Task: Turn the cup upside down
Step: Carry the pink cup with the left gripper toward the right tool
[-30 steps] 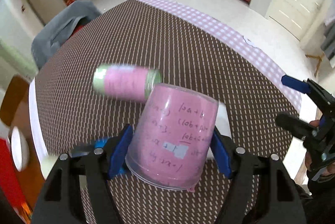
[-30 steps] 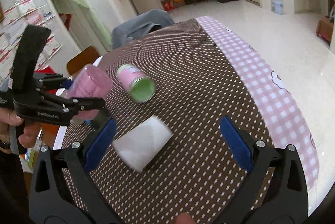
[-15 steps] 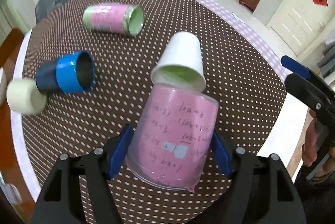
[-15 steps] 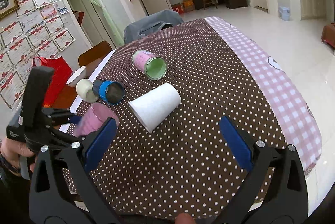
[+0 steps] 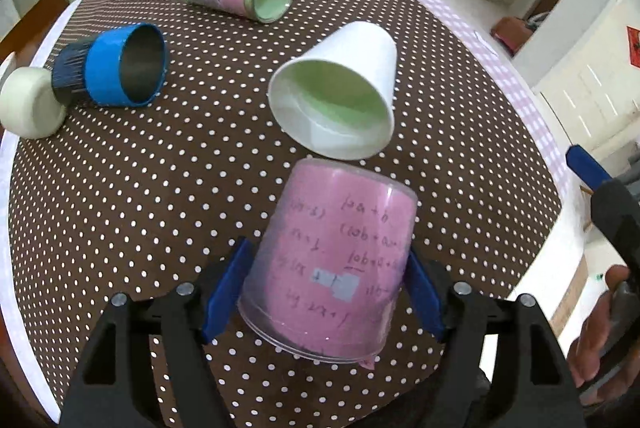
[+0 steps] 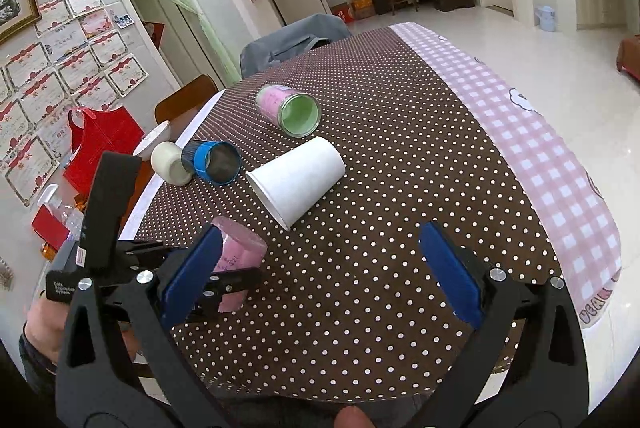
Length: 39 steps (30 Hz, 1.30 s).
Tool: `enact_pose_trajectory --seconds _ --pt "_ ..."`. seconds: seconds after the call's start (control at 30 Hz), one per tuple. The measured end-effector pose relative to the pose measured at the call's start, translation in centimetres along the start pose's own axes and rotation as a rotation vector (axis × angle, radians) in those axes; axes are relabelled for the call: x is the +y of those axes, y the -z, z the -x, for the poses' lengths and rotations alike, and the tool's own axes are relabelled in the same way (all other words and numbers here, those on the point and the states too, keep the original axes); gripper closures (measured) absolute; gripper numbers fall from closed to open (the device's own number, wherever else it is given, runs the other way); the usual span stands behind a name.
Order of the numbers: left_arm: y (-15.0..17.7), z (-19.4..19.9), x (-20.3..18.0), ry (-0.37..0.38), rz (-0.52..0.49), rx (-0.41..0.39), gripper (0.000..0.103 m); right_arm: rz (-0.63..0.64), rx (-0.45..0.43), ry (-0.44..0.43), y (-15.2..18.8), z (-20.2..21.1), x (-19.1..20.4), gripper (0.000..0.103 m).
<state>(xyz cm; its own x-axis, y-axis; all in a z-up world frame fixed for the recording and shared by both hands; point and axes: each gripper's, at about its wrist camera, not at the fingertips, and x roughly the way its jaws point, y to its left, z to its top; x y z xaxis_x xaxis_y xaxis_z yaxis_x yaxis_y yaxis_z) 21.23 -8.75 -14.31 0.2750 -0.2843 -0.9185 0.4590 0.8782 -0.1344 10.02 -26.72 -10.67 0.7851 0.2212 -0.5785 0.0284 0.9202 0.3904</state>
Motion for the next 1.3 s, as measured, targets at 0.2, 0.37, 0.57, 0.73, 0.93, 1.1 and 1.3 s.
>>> enact_pose_trajectory --seconds 0.2,0.37,0.57,0.73,0.93,1.1,1.3 --pt "0.4 0.5 -0.3 -0.109 0.0 -0.05 0.021 -0.002 0.02 -0.006 0.3 -0.6 0.4 0.006" --pt "1.6 2.0 0.2 -0.135 0.027 -0.123 0.021 -0.019 0.033 -0.023 0.3 -1.0 0.8 0.006" --pt "4.0 5.3 0.9 -0.186 0.071 -0.254 0.021 -0.045 0.049 -0.037 0.0 -1.3 1.4 0.006" --pt "5.7 8.0 1.7 -0.232 0.106 -0.357 0.021 -0.048 0.056 -0.042 -0.3 -1.3 2.2 0.006" --pt "7.4 10.3 2.2 -0.247 0.169 -0.438 0.021 -0.027 0.055 -0.042 -0.5 -1.2 3.7 0.006" --pt "8.9 11.2 3.3 -0.268 0.206 -0.485 0.021 -0.003 0.056 -0.037 -0.5 -1.2 5.0 0.006" --pt "10.3 12.9 3.6 -0.283 0.225 -0.535 0.021 0.025 0.063 -0.046 -0.6 -1.1 6.4 0.006"
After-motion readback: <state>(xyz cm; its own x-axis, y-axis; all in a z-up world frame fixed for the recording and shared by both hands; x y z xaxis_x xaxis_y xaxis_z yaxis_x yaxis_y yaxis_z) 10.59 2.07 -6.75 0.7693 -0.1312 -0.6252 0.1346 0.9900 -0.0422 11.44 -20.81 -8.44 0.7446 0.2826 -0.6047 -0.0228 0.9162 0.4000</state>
